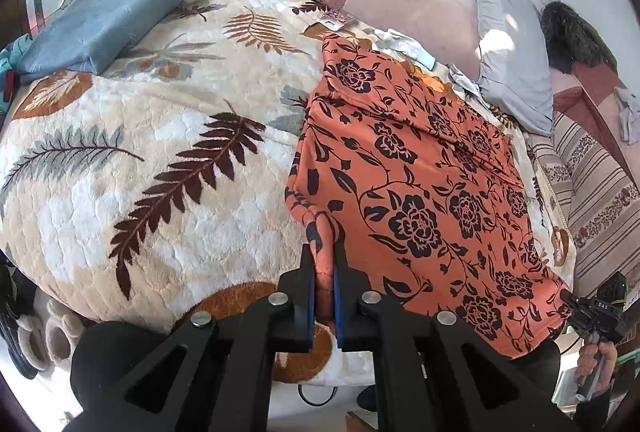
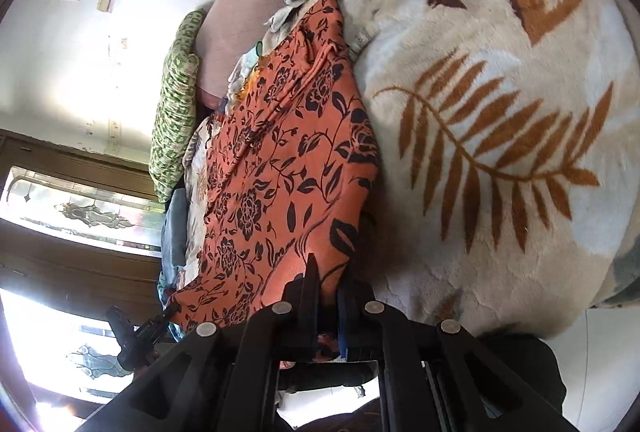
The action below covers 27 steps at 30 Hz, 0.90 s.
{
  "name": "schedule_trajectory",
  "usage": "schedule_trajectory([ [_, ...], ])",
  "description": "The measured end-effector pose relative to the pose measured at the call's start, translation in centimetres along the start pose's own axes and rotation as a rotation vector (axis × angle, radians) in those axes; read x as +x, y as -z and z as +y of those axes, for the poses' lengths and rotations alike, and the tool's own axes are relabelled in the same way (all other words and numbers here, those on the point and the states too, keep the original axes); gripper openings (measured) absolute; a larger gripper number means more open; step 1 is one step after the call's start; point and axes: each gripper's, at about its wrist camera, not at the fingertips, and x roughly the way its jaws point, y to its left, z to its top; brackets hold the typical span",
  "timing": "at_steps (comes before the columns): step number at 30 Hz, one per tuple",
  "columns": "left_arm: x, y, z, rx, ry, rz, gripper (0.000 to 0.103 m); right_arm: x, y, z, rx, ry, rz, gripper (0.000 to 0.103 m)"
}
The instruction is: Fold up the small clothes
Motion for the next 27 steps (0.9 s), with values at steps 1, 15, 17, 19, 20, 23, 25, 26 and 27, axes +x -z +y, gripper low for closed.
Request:
schedule_trajectory([
  [1, 0.4, -0.1, 0.1, -0.006, -0.004, 0.009, 0.007, 0.3, -0.2, 0.0, 0.006, 0.003, 0.003, 0.007],
  [15, 0.5, -11.4, -3.8, 0.11, 0.021, -0.097, 0.007, 0.2, -9.8, 6.4, -0.075, -0.101, -0.06, 0.007],
  [17, 1.7, -15.0, -4.8, 0.127, 0.014, -0.12, 0.007, 0.9, -13.6, 8.0, -0.072, -0.12, -0.082, 0.007],
  [19, 3.5, -18.7, -5.4, 0.122, 0.007, -0.123, 0.007, 2.3, -18.2, 9.5, -0.05, -0.147, -0.096, 0.007],
  [20, 4.8, -20.7, -5.6, 0.117, 0.007, -0.117, 0.007, 3.1, -20.5, 10.2, -0.035, -0.152, -0.104, 0.007],
  [23, 10.0, -26.2, -5.9, 0.062, 0.003, -0.078, 0.007, 7.1, -27.1, 11.0, 0.014, -0.128, -0.104, 0.007],
  [25, 14.1, -29.2, -5.8, 0.024, -0.024, -0.072, 0.007, 10.7, -30.5, 10.7, 0.036, -0.08, -0.096, 0.007],
  [26, 16.2, -30.4, -5.9, 0.021, -0.038, -0.068, 0.007, 12.4, -32.1, 10.3, 0.05, -0.063, -0.094, 0.007],
  [27, 18.6, -31.6, -6.1, 0.02, -0.063, -0.046, 0.007, 14.1, -33.5, 10.0, 0.051, -0.035, -0.097, 0.007],
])
